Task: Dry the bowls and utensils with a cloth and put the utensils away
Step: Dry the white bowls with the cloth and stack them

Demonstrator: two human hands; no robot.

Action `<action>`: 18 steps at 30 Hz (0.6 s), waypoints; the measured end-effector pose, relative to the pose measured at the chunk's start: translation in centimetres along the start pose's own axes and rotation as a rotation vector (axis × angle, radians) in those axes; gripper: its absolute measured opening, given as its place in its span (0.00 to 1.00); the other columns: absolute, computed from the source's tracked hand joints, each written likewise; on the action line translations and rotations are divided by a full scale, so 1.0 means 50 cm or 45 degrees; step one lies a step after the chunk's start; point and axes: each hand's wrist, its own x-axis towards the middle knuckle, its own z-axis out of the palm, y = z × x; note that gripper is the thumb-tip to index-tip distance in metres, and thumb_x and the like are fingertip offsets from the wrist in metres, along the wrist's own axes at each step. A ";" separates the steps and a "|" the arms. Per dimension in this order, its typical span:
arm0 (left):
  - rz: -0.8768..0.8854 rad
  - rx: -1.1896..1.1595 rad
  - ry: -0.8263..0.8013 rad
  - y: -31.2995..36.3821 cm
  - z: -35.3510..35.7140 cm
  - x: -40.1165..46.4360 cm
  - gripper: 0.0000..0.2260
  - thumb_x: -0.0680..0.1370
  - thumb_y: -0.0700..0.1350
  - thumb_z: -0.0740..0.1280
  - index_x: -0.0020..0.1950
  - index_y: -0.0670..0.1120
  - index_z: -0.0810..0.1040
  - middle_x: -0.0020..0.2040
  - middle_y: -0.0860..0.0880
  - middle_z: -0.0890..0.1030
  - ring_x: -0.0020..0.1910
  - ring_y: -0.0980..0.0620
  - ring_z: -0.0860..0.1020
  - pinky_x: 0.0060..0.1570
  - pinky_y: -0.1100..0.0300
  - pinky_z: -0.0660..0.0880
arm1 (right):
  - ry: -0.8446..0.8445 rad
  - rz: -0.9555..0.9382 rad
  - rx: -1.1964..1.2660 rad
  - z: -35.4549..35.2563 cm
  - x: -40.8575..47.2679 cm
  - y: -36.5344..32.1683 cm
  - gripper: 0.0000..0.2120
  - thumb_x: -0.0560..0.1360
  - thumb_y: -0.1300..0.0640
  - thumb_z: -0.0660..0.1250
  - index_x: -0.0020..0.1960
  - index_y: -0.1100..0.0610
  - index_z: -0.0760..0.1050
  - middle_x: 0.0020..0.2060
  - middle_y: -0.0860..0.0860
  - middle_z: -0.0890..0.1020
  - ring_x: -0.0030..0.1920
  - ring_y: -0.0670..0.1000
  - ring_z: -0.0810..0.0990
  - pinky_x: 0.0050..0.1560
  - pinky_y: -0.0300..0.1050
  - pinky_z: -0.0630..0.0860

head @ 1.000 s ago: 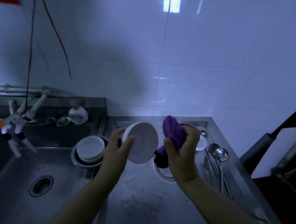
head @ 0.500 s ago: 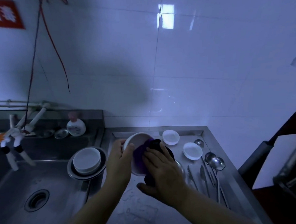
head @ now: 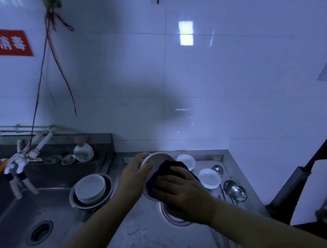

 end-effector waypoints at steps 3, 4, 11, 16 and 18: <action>-0.043 0.139 -0.214 0.024 -0.004 0.020 0.14 0.65 0.47 0.61 0.47 0.51 0.81 0.45 0.47 0.83 0.48 0.45 0.79 0.52 0.45 0.75 | 0.027 -0.281 -0.123 -0.026 -0.004 0.069 0.09 0.80 0.59 0.62 0.55 0.53 0.80 0.54 0.51 0.82 0.63 0.54 0.76 0.72 0.61 0.59; -0.071 0.160 -0.271 0.032 -0.006 0.027 0.16 0.64 0.46 0.61 0.47 0.50 0.82 0.46 0.45 0.83 0.49 0.43 0.79 0.53 0.44 0.74 | 0.004 -0.338 -0.166 -0.032 -0.003 0.084 0.09 0.80 0.59 0.62 0.56 0.53 0.80 0.55 0.52 0.82 0.64 0.54 0.74 0.72 0.61 0.59; 0.028 0.351 -0.149 0.041 0.010 0.027 0.17 0.63 0.49 0.60 0.48 0.52 0.82 0.42 0.50 0.83 0.43 0.48 0.80 0.46 0.49 0.77 | 0.250 -0.059 -0.230 0.010 -0.031 0.045 0.09 0.79 0.57 0.66 0.57 0.54 0.80 0.58 0.53 0.81 0.62 0.54 0.76 0.60 0.52 0.70; 0.033 0.151 0.106 0.028 0.049 -0.003 0.11 0.65 0.50 0.60 0.42 0.57 0.79 0.38 0.54 0.81 0.39 0.52 0.78 0.39 0.54 0.76 | 0.435 0.448 -0.112 0.033 -0.027 -0.053 0.14 0.71 0.54 0.69 0.56 0.53 0.80 0.53 0.50 0.82 0.52 0.53 0.79 0.51 0.48 0.70; 0.037 0.020 0.171 0.026 0.057 -0.008 0.09 0.66 0.49 0.60 0.42 0.58 0.78 0.39 0.54 0.80 0.40 0.52 0.77 0.37 0.55 0.75 | 0.489 0.561 -0.015 0.036 -0.013 -0.081 0.19 0.69 0.52 0.71 0.59 0.50 0.77 0.53 0.47 0.82 0.53 0.50 0.78 0.53 0.47 0.69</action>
